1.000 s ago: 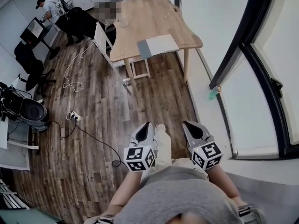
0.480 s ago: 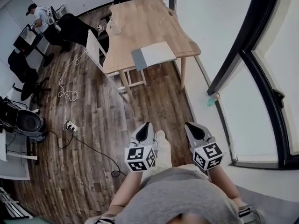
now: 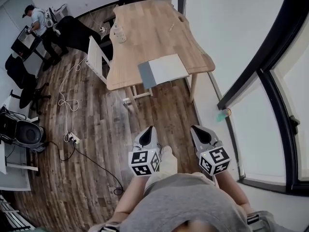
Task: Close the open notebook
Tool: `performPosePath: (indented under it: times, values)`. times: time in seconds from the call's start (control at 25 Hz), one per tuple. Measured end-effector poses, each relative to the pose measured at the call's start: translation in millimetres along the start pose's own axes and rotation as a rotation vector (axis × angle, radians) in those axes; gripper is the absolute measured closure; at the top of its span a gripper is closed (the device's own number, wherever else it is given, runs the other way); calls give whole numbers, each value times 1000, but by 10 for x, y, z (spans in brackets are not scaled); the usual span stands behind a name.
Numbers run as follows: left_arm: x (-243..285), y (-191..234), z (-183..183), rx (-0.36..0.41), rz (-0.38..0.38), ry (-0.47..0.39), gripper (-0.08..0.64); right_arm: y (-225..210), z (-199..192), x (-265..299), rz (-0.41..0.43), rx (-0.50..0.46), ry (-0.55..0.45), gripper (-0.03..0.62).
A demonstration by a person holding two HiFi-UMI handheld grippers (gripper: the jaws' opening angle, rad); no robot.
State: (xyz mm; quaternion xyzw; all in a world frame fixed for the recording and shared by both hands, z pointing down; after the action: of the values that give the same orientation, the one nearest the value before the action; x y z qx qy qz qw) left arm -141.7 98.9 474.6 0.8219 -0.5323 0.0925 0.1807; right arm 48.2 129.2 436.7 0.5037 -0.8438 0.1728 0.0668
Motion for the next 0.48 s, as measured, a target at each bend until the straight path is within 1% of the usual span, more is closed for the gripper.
performPosePath:
  times: [0.24,0.48]
  values:
    - [528,405,273,-6,27,1,557,-170,384,672,15,-26,-20,591]
    - [1047,683,472,3,47,8,557,-399,639,1223,24,-29,-29,591]
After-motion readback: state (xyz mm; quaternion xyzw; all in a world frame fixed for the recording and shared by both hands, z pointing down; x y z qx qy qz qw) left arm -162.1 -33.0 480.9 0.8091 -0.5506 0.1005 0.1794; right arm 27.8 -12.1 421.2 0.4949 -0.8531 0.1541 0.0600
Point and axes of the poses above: the fingertips, and each gripper's own axes: x forward along the fingers, y to its left, z out of its top, the point moved 4 cm from there along -x, backward along the fingers, and after that the axes turned 4 degrees about x, right-handed, at the moved point
